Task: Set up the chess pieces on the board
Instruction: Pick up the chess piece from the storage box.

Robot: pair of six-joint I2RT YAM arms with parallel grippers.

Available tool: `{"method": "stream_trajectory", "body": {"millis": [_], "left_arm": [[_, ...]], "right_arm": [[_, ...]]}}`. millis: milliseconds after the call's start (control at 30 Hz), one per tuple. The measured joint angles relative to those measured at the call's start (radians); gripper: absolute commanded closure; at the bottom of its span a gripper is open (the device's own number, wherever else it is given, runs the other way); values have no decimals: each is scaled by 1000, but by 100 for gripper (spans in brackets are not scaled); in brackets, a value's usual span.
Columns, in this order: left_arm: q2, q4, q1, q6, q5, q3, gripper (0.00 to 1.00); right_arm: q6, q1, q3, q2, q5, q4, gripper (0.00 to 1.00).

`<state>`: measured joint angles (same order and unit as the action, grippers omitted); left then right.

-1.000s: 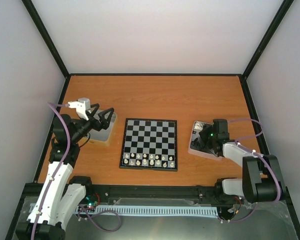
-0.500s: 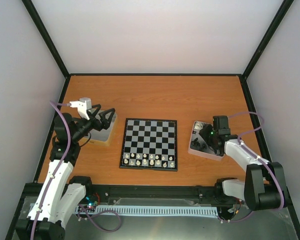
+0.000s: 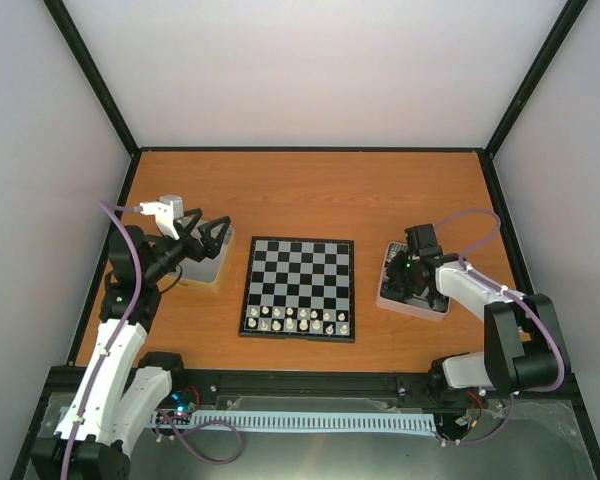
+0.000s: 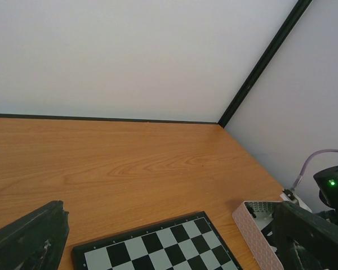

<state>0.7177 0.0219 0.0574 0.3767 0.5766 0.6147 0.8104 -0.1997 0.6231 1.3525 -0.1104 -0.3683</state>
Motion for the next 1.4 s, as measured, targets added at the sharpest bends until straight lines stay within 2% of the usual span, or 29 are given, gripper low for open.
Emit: {"method": "stream_trajectory", "body": {"millis": [200, 433, 567, 633, 833, 1000, 1167, 1267, 1400], "left_arm": [[-1, 0, 0, 0, -1, 0, 0], [-1, 0, 0, 0, -4, 0, 0], [-1, 0, 0, 0, -4, 0, 0], [-1, 0, 0, -1, -3, 0, 0], [13, 0, 0, 0, 25, 0, 0], [49, -1, 1, 20, 78, 0, 0], [95, -60, 35, 81, 134, -27, 0], [126, -150, 93, 159, 137, -68, 0], [227, -282, 227, 260, 110, -95, 1]], "right_arm": [[-11, -59, 37, 39, 74, -43, 71], [-10, -65, 43, 74, 101, -48, 74], [-13, -65, 53, 95, 99, -24, 88], [-7, -65, 53, 103, 100, -11, 92], [17, -65, 47, 99, 112, 23, 93], [34, -65, 33, 34, 169, 28, 93], [39, -65, 31, -100, 219, 26, 93], [39, -65, 31, -187, 227, 19, 93], [44, -68, 31, -286, 198, 8, 93]]}}
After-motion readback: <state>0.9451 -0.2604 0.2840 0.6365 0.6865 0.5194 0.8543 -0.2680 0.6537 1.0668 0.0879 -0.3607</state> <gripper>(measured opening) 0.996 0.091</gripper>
